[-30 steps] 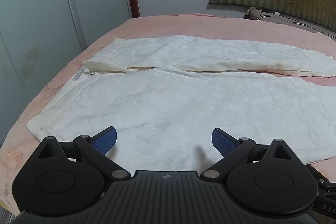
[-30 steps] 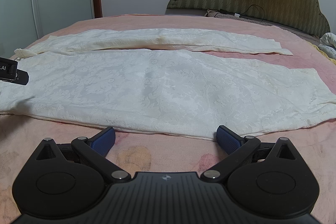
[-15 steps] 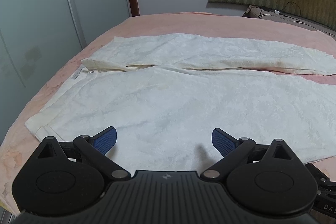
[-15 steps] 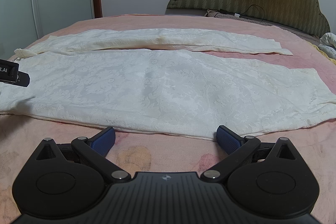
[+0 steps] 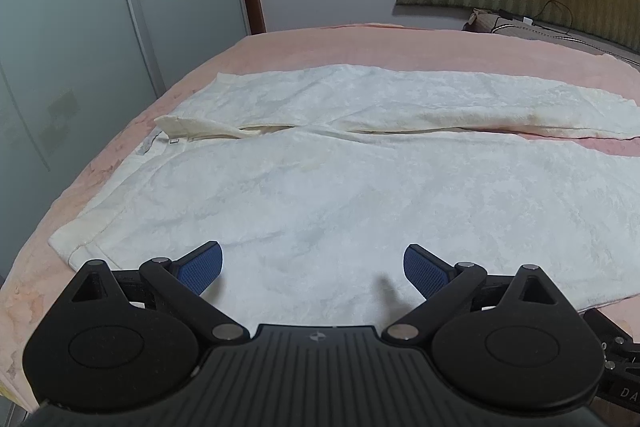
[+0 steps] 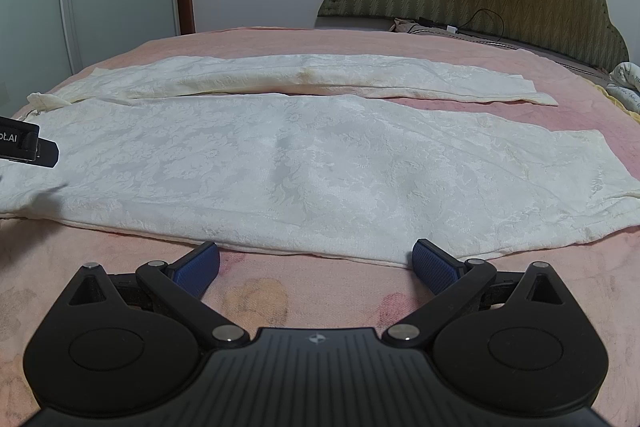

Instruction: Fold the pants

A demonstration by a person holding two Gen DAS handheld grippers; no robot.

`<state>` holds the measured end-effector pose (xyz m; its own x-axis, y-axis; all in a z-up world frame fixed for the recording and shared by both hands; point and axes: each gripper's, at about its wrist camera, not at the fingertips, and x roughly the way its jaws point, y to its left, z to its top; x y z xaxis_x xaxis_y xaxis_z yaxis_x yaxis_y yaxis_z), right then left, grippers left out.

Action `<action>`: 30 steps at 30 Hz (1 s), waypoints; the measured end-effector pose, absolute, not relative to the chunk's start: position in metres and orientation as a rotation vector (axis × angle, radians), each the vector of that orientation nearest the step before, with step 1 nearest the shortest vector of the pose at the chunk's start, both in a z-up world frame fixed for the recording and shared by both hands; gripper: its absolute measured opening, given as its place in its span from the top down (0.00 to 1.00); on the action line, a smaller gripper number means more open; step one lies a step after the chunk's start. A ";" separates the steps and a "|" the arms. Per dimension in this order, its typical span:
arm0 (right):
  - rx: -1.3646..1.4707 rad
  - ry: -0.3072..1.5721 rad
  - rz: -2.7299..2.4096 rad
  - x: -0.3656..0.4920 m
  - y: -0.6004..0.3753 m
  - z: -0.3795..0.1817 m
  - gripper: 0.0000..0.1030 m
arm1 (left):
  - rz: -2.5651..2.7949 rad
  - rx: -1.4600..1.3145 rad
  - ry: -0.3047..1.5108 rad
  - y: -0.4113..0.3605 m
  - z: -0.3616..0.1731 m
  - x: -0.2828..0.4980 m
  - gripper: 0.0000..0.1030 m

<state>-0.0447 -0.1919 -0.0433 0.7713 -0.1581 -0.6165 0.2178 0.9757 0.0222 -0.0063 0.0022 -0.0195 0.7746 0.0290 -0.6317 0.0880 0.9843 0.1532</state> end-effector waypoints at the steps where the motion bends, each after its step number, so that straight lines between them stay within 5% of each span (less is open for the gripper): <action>1: 0.094 0.659 -0.204 -0.045 -0.192 -0.043 0.00 | -0.033 0.179 0.685 0.002 -0.019 -0.007 0.04; 30: 0.094 0.659 -0.204 -0.045 -0.192 -0.043 0.00 | -0.018 0.154 0.661 0.014 -0.010 -0.006 0.04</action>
<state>-0.0446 -0.1916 -0.0433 0.7715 -0.1582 -0.6162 0.2178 0.9757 0.0221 -0.0063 0.0135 -0.0104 0.7897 0.0322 -0.6127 0.0656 0.9885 0.1364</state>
